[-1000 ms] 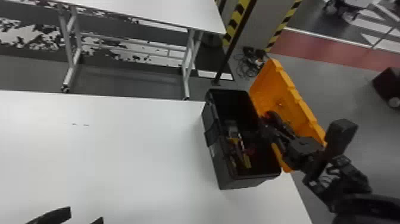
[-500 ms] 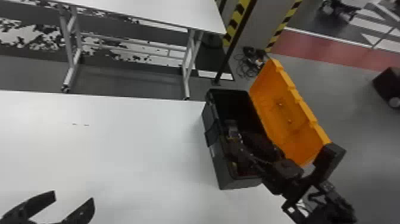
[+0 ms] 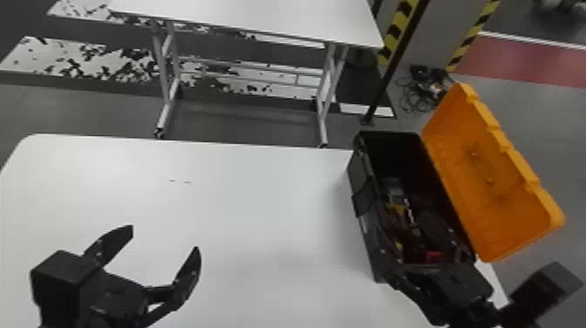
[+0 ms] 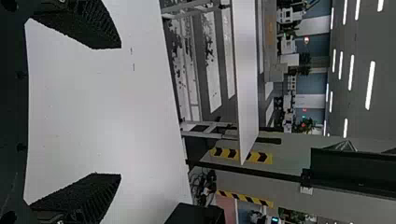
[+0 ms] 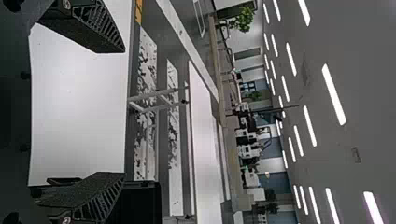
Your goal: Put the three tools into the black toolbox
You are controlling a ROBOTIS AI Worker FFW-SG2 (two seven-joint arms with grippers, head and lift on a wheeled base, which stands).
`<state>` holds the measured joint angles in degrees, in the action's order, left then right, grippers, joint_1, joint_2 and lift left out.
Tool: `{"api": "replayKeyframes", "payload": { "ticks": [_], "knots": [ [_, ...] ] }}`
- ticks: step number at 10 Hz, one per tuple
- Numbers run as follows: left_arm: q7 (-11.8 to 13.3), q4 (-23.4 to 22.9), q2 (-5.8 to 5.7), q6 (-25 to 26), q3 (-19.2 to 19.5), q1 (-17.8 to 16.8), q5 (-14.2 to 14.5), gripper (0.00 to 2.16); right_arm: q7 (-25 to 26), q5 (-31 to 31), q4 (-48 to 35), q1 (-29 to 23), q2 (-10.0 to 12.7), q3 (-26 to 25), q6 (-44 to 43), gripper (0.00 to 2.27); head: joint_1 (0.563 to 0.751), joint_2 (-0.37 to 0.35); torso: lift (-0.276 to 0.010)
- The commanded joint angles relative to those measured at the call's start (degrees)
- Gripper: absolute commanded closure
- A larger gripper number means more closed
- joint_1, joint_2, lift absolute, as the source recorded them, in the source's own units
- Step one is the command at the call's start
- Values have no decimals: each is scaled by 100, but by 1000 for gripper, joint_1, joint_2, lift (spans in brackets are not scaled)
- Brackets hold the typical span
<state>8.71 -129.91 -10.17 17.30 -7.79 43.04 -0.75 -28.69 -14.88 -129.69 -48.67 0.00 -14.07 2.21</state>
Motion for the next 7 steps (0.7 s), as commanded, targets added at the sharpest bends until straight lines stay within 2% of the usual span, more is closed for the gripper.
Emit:
{"api": "replayKeyframes", "payload": {
  "ticks": [1, 2, 4, 6, 7],
  "knots": [
    [25, -78, -117, -310, 32, 214, 75, 12, 21, 99, 322, -169, 5, 35, -805, 56, 695, -185, -51],
    [131, -61, -117, -450, 50, 301, 172, 12, 21, 99, 700, -169, 5, -26, -1333, 56, 695, -189, -51],
    [245, 98, -126, -1276, 41, 504, 234, 12, 4, -86, 1306, -196, 5, -123, -2299, 56, 695, -244, -51],
    [183, 177, -135, -2278, 15, 776, 234, 12, -32, -367, 1675, -310, 5, -193, -2721, 56, 695, -302, -51],
    [87, 264, -135, -2472, 15, 829, 234, 12, -32, -384, 1834, -310, 5, -193, -2827, 63, 695, -329, -51]
  ]
}}
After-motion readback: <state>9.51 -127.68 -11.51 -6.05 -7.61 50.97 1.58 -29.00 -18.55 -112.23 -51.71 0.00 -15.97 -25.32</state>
